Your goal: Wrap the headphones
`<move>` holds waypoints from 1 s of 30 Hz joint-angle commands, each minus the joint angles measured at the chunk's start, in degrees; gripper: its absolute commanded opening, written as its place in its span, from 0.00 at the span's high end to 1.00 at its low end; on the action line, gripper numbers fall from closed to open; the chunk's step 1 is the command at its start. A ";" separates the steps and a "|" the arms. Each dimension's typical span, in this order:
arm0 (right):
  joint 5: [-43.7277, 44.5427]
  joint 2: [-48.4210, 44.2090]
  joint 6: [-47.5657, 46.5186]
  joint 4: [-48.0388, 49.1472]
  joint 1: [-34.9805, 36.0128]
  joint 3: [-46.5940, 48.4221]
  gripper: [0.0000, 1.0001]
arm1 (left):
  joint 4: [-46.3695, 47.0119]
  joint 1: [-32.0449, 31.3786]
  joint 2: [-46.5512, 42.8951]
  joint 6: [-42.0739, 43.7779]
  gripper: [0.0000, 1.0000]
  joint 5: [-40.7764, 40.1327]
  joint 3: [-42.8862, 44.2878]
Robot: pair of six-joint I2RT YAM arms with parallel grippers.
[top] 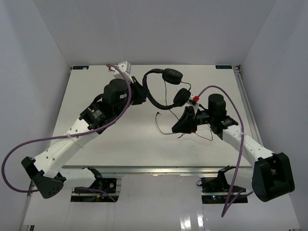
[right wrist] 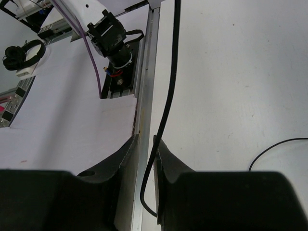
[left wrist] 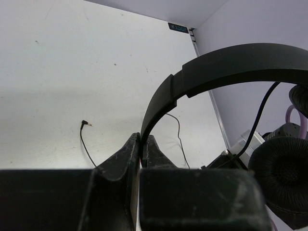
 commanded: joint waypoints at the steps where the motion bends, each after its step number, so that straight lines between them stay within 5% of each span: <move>1: -1.79 -1.80 1.56 5.82 1.45 -2.29 0.75 | 2.87 1.64 -0.60 -0.56 1.00 2.50 3.21; 12: -2.47 -4.89 -1.19 7.22 5.88 -5.60 0.73 | 2.78 6.64 2.51 0.03 1.00 5.64 6.21; 18: -2.15 -6.05 -6.69 3.18 6.52 -5.16 0.84 | 0.99 9.06 3.23 1.04 1.00 6.32 7.51; 22: -0.42 -6.98 -13.81 -6.25 6.46 -2.24 0.92 | 0.03 11.06 2.51 1.17 1.00 7.22 5.87; 30: 14.43 -7.03 -34.78 -33.18 8.09 9.04 0.92 | -0.49 15.58 1.81 2.40 1.00 7.06 0.94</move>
